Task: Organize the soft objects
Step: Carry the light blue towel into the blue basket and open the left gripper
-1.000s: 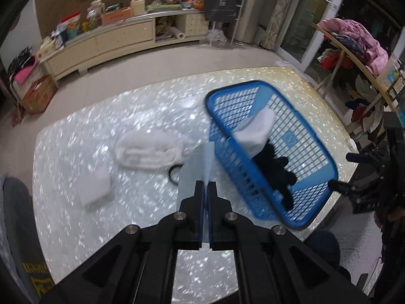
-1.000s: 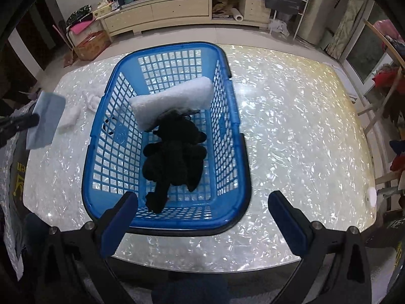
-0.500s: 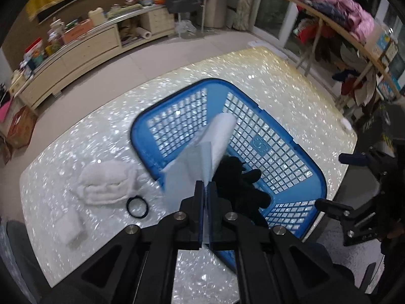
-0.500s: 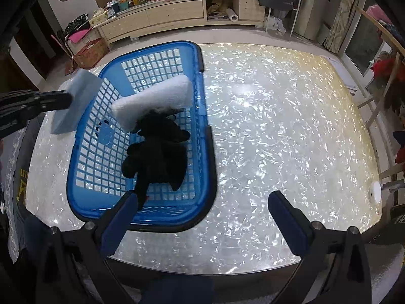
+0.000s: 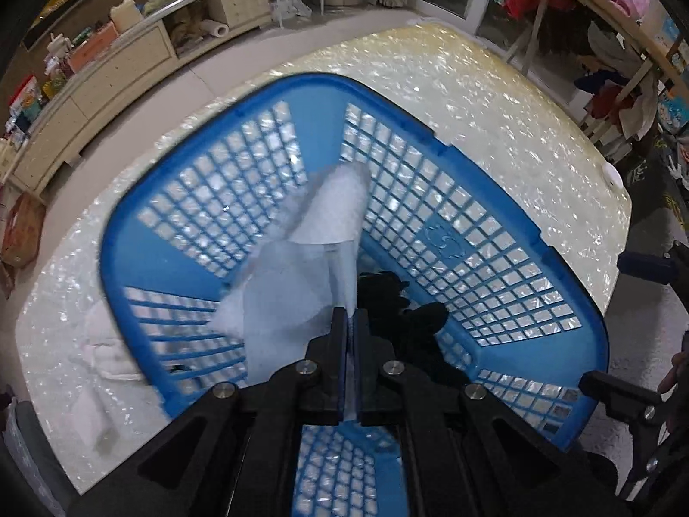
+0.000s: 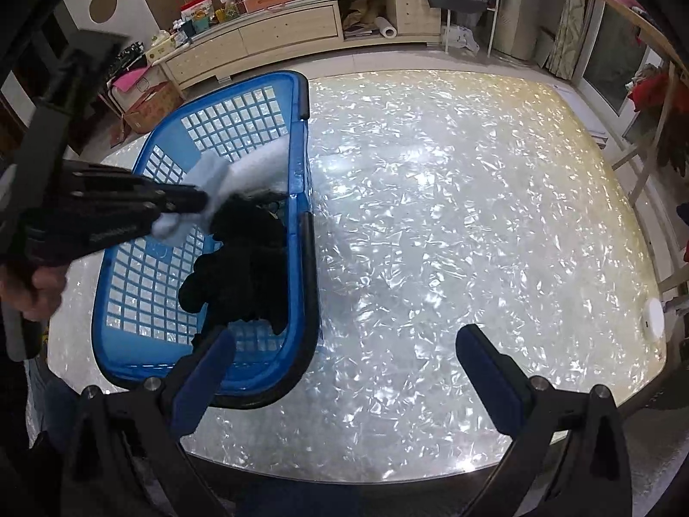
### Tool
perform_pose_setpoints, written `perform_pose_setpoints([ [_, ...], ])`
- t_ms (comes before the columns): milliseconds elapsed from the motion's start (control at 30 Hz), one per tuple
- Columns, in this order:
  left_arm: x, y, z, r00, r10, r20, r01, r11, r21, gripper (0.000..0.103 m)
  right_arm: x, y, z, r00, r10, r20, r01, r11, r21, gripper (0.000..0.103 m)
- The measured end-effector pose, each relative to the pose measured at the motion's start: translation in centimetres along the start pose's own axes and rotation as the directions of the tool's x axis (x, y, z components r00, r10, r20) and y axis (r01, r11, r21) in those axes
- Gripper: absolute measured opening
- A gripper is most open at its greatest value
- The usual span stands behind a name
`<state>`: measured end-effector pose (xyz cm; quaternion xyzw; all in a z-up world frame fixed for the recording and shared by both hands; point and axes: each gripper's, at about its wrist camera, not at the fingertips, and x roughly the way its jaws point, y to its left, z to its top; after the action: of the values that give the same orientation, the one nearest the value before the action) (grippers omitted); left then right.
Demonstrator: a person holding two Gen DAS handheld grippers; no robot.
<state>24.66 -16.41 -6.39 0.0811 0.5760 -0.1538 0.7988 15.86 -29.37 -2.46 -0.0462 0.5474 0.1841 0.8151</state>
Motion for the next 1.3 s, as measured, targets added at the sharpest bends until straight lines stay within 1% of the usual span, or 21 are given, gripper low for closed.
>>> perform_pose_setpoints([
  [100,0.7,-0.8,0.2,1.000,-0.012,-0.014,0.012,1.000,0.009,0.001,0.3,-0.5,0.0,1.000,0.015,0.004,-0.016,1.000,0.008,0.103],
  [233,1.8,-1.4,0.3,0.999,-0.035,-0.034,0.035,0.999,-0.004,0.001,0.5,-0.9,0.0,1.000,0.026,0.012,-0.027,0.999,0.018,0.103],
  [400,3.0,-2.0,0.4,0.998,-0.034,-0.057,0.034,0.999,-0.005,0.001,0.8,-1.0,-0.1,0.999,0.035,0.014,-0.035,0.999,0.022,0.103],
  [600,3.6,-2.5,0.3,0.998,-0.032,-0.060,0.031,0.999,-0.014,0.002,0.9,-1.3,-0.1,0.999,0.041,0.015,-0.041,0.999,0.023,0.103],
  [700,3.7,-2.4,0.1,0.998,-0.024,-0.058,0.023,1.000,-0.020,0.005,1.0,-1.3,-0.2,0.999,0.044,0.014,-0.044,0.999,0.025,0.103],
  [733,3.4,-2.3,-0.1,0.998,-0.018,-0.052,0.017,1.000,-0.021,0.009,1.0,-1.3,-0.2,0.999,0.044,0.012,-0.045,0.999,0.024,0.103],
  [767,3.2,-2.2,-0.2,0.999,-0.013,-0.047,0.012,1.000,-0.022,0.018,1.0,-1.2,-0.2,0.999,0.044,0.012,-0.045,0.999,0.022,0.103],
  [800,3.0,-2.2,-0.3,0.999,-0.013,-0.042,0.012,1.000,-0.022,0.022,1.0,-1.1,-0.2,0.999,0.044,0.010,-0.044,0.999,0.021,0.103],
  [833,2.6,-2.2,-0.4,0.999,-0.013,-0.034,0.013,1.000,-0.022,0.029,0.9,-1.0,-0.2,0.999,0.043,0.008,-0.043,0.999,0.019,0.103],
  [900,1.8,-2.3,-0.7,1.000,-0.005,-0.014,0.004,1.000,-0.012,0.034,0.8,-0.9,-0.3,0.999,0.036,0.006,-0.036,0.999,0.018,0.103],
  [967,0.6,-2.4,-1.2,1.000,0.015,0.008,-0.015,1.000,-0.005,0.044,0.6,-0.9,-0.3,1.000,0.023,0.002,-0.023,0.999,0.026,0.103],
  [1033,-0.7,-2.4,-1.8,0.999,0.035,0.030,-0.035,0.999,0.000,0.052,0.2,-0.8,-0.3,1.000,0.020,0.006,-0.020,0.999,0.031,0.103],
  [1067,-1.5,-2.3,-2.2,0.998,0.048,0.044,-0.048,0.999,-0.001,0.055,0.0,-0.7,-0.3,1.000,0.018,0.009,-0.018,0.999,0.030,0.103],
  [1100,-2.3,-2.2,-2.6,0.997,0.050,0.054,-0.050,0.999,0.001,0.055,-0.2,-0.5,-0.3,1.000,0.017,0.011,-0.017,0.999,0.028,0.103],
  [1200,-4.3,-1.8,-3.6,0.997,0.028,0.076,-0.029,1.000,0.005,0.056,-1.2,0.5,-0.2,1.000,0.014,0.021,-0.014,1.000,0.012,0.103],
  [1267,-5.8,-1.2,-4.4,0.995,0.030,0.098,-0.029,1.000,-0.012,0.064,-1.7,1.3,-0.1,1.000,0.013,0.028,-0.013,1.000,-0.002,0.103],
  [1300,-6.6,-0.9,-4.9,0.993,0.027,0.113,-0.024,0.999,-0.023,0.065,-2.0,1.8,-0.1,0.999,0.014,0.033,-0.014,1.000,-0.012,0.103],
])
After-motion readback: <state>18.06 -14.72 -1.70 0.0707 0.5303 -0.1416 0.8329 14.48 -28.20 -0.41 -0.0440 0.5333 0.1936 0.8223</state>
